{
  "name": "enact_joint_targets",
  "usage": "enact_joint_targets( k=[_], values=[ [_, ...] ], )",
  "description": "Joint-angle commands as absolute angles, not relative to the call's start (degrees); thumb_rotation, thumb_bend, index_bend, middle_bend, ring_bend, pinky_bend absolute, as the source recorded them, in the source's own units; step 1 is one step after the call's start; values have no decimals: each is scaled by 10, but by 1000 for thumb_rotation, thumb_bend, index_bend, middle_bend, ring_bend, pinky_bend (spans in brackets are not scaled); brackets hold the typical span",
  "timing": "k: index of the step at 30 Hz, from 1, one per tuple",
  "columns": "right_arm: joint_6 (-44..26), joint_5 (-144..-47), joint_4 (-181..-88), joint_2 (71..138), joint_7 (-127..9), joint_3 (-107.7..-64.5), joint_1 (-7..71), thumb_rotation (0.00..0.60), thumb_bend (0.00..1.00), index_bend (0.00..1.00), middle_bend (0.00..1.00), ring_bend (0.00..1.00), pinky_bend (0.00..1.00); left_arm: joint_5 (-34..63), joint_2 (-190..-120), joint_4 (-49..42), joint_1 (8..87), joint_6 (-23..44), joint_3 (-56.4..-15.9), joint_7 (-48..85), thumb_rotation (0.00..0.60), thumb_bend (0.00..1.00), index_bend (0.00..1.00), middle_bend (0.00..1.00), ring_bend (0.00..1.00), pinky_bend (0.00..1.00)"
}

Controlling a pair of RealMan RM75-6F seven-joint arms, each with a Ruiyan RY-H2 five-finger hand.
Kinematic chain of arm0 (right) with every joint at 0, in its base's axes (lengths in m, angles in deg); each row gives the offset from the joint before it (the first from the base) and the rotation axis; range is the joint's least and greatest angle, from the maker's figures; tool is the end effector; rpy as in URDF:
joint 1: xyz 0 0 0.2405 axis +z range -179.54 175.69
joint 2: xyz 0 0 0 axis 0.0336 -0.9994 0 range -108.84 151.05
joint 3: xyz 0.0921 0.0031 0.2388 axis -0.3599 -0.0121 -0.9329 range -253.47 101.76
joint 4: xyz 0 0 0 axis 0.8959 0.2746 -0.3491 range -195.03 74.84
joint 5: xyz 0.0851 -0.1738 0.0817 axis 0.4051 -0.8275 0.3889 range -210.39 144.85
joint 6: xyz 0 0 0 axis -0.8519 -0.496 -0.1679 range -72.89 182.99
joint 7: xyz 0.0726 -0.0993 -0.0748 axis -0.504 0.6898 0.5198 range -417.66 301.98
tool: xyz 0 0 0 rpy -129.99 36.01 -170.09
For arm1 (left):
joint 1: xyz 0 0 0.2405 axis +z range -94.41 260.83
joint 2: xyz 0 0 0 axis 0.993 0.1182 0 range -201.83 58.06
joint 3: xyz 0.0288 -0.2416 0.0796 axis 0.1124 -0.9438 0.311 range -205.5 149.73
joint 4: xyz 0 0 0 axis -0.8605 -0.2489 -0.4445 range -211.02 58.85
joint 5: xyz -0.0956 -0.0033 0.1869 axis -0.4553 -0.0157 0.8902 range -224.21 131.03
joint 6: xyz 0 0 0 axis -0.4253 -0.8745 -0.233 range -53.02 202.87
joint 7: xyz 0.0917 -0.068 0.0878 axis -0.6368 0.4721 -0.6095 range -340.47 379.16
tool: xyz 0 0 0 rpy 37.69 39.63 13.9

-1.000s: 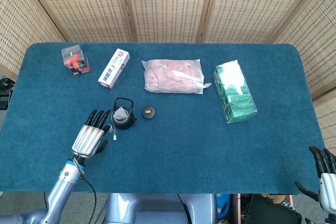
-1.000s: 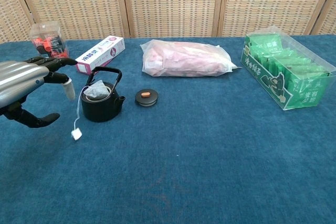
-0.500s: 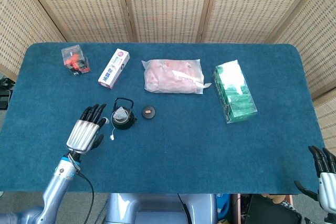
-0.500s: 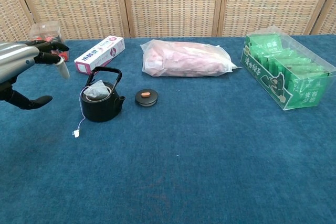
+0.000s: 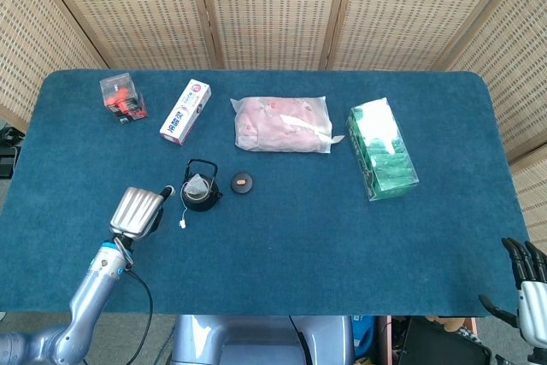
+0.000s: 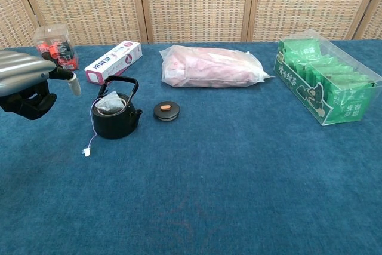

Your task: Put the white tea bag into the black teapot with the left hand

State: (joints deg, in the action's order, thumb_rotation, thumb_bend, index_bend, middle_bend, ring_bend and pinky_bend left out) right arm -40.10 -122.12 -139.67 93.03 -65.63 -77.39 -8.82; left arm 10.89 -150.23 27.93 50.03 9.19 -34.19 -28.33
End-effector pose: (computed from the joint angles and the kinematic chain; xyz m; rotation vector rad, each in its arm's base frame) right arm -0.3530 -0.1069 0.1511 1.2234 -0.9158 0.9117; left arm -0.1803 0.2859 0.0339 -1.8292 -0.7342 -0.6039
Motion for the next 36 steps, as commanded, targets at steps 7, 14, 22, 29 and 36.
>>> enact_joint_targets(
  k=[7,14,22,29,36],
  values=[
    [-399,-1219,-1393,931,-660,-774,-88,600,9,118,207,73,157,25,-1506,287,456,120,-350,-317,600,853,179,995,905,801],
    [-398,-1218,-1391,932,-663,-774,-88,600,8,118,207,73,156,-23,-1514,275,428,138,-351,-318,600,853,172,995,905,801],
    [-396,-1216,-1389,933,-665,-775,-88,600,9,118,207,73,156,-52,-1535,247,405,136,-345,-320,600,853,168,994,905,801],
    [-396,-1215,-1391,933,-663,-775,-88,600,9,118,207,73,157,-66,-1559,217,390,135,-339,-320,600,854,167,993,905,801],
    [-398,-1216,-1392,931,-662,-775,-89,600,9,118,207,73,157,-81,-1573,204,381,138,-332,-322,600,854,167,987,905,801]
  ],
)
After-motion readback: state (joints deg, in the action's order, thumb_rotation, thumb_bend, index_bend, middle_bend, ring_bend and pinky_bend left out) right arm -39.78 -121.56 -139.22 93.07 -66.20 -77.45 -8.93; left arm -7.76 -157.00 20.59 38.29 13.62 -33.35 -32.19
